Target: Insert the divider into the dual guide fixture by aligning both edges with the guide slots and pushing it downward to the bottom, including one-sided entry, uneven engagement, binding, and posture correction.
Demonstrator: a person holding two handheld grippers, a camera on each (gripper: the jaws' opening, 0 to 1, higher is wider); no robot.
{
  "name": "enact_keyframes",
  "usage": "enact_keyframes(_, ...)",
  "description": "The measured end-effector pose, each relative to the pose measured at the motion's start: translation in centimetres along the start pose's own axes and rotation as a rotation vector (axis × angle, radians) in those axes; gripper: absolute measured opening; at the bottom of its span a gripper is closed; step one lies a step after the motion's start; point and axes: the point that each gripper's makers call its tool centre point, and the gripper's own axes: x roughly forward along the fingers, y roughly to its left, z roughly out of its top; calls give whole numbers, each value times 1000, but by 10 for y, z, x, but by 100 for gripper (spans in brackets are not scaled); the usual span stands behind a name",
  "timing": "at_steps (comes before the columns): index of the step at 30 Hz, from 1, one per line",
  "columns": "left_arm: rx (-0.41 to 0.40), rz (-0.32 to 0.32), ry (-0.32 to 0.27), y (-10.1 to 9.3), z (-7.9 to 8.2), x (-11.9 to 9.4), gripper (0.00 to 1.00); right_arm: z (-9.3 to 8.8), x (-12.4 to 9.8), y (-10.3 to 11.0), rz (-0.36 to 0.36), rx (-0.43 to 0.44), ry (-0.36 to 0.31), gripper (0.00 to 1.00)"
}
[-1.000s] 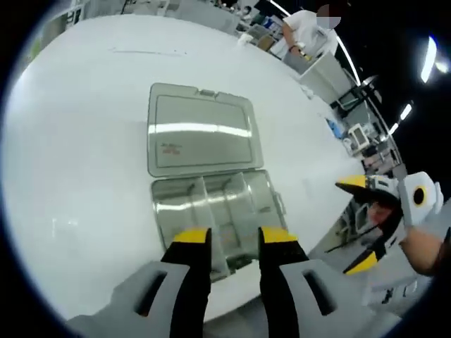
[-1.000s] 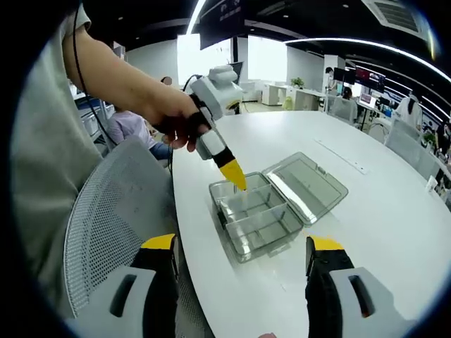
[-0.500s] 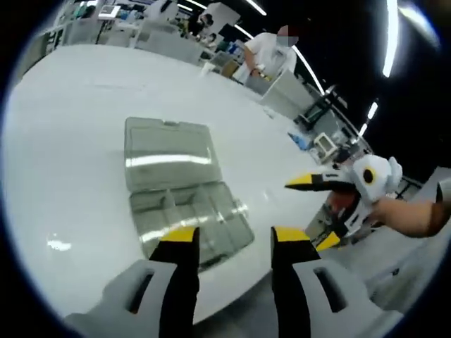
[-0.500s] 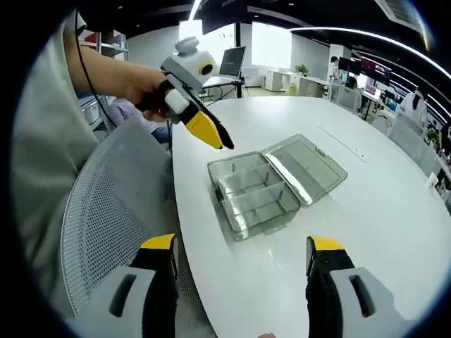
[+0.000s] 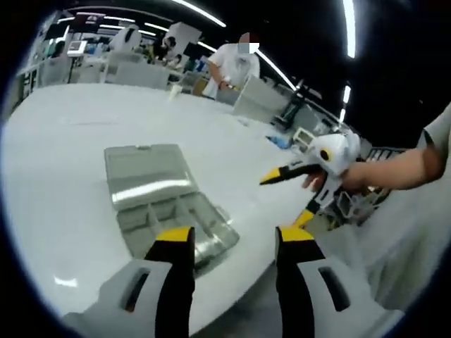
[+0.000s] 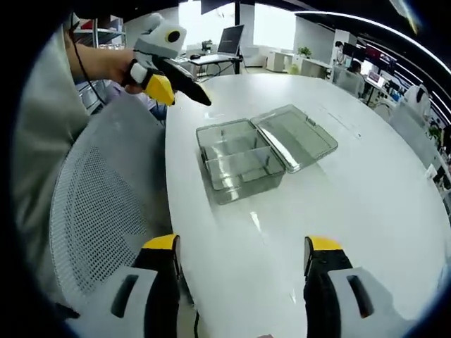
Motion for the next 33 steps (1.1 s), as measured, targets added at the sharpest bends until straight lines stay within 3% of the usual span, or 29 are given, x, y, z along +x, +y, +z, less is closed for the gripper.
enact_keyframes(4, 58, -5, -30, -5, 3, -1, 46, -8, -2, -6, -3, -5, 26, 67)
enact_keyframes(17, 182, -9, -33, -10, 1, -2, 50, -37, 1, -39, -7, -21, 126, 63)
enact_keyframes(33, 362, -34, 34, -25, -4, -1, 58, -69, 8, -60, 20, -72, 240, 56)
